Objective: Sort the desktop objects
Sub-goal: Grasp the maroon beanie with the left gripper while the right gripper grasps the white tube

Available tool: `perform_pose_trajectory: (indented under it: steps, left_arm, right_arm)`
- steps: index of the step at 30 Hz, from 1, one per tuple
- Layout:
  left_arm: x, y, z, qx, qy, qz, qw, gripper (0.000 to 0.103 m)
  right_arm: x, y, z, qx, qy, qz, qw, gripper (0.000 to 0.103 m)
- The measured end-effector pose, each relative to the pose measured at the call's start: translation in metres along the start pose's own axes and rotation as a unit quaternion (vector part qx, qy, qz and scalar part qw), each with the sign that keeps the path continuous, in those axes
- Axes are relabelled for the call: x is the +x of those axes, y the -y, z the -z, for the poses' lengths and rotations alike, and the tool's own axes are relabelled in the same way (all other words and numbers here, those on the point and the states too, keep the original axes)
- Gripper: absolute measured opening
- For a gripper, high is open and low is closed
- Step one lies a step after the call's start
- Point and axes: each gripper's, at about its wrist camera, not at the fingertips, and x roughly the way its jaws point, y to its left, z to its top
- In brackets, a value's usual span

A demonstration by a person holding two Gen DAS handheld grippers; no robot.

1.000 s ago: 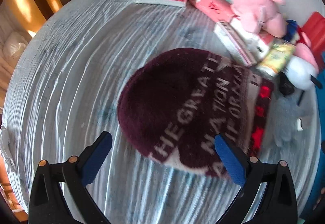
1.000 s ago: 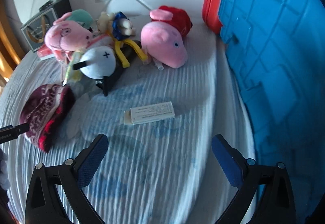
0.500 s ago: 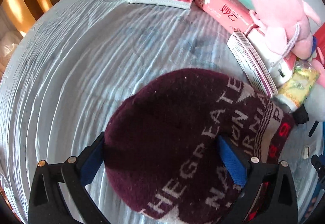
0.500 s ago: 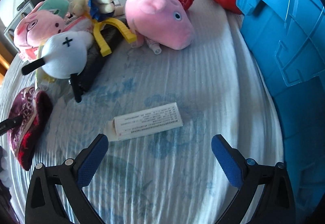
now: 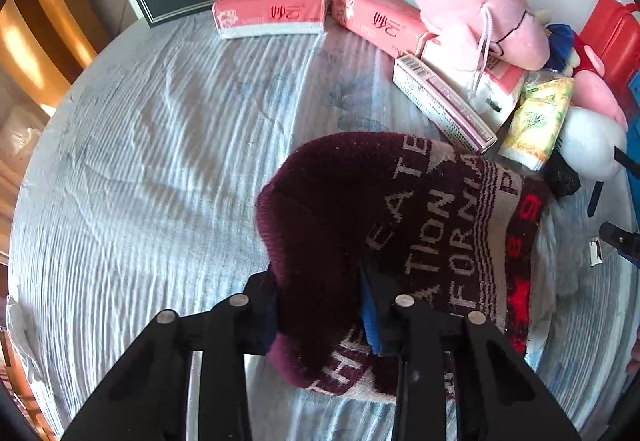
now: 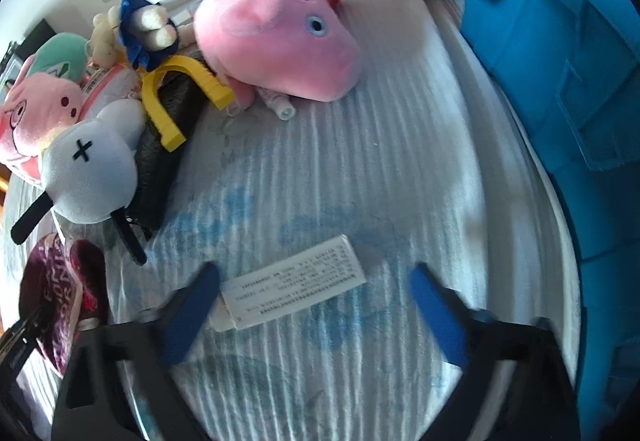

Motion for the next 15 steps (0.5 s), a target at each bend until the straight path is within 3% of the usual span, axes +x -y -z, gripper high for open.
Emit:
perform_pose_trajectory:
  steps: [3,6,8,10,11,12,13,15]
  left_arm:
    - [0.003,-0.009,-0.007,-0.003,-0.006,0.010,0.9999,0.032]
    - [0.020,-0.015,-0.017,-0.015,-0.026,0.012,0.9995,0.042]
    - [0.019,-0.013,-0.023,-0.015,-0.017,0.008,0.9997,0.042]
    - [0.016,-0.006,-0.026,0.004,-0.012,0.002,0.9999,0.039]
    - [0.015,-0.003,-0.028,0.011,-0.009,0.001,0.9999,0.029]
    - [0.011,0.000,-0.028,0.018,-0.005,0.002,0.9998,0.026]
    - [0.002,0.002,-0.025,0.023,0.002,0.003,0.9997,0.025]
    - [-0.011,0.005,-0.020,0.030,0.019,0.004,0.9994,0.023]
  right_arm:
    - [-0.002,-0.004,-0.003,-0.006,-0.006,-0.009,1.000,0.071]
    - [-0.006,-0.008,-0.006,-0.018,-0.004,-0.004,1.000,0.069]
    - [-0.004,-0.007,-0.007,-0.015,-0.014,-0.005,1.000,0.067]
    - [-0.005,-0.010,-0.007,-0.024,-0.011,-0.003,1.000,0.069]
    - [-0.006,-0.012,-0.007,-0.032,-0.009,0.003,0.999,0.066]
    - [-0.007,-0.014,-0.006,-0.041,-0.007,0.012,0.999,0.045]
    - [-0.011,-0.015,-0.005,-0.049,-0.003,0.014,0.999,0.035]
    - [-0.018,-0.014,-0.002,-0.049,-0.007,-0.004,0.999,0.028]
